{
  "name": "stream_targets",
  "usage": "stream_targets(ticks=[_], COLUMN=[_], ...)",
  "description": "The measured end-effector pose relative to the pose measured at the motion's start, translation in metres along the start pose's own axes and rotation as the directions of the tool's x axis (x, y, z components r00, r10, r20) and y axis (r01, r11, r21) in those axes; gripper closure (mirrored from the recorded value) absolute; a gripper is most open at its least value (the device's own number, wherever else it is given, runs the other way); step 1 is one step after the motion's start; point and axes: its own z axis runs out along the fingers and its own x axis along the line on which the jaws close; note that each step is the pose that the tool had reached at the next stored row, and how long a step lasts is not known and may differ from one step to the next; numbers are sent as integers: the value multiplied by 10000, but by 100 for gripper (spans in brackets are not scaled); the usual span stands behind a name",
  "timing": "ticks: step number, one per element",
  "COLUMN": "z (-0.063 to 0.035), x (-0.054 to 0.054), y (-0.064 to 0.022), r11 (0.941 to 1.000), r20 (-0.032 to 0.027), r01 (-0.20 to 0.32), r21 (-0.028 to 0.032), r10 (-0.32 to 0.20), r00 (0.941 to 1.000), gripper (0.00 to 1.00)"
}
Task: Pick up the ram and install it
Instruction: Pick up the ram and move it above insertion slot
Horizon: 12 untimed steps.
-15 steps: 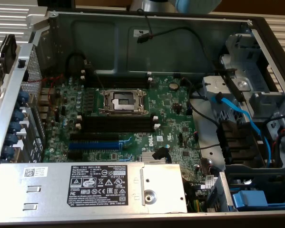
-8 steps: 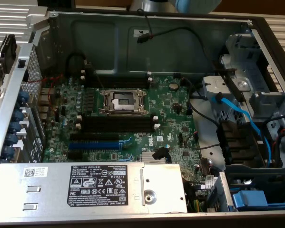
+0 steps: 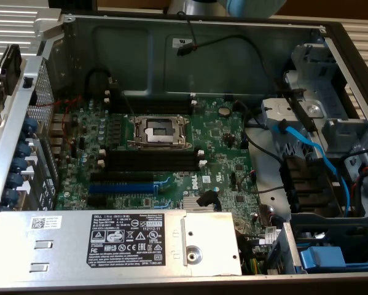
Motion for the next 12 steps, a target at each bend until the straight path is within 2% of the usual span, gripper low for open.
stream_targets(ticks=[4,9,12], z=[72,158,197], x=[-13,-72,-73], y=[16,111,119], r11=[10000,10000,10000], r20=[-1,-14,-15], r01=[0,1,2], r21=[0,0,-2], r10=[0,-1,-2], r00=[10000,10000,10000], gripper=[90,90,90])
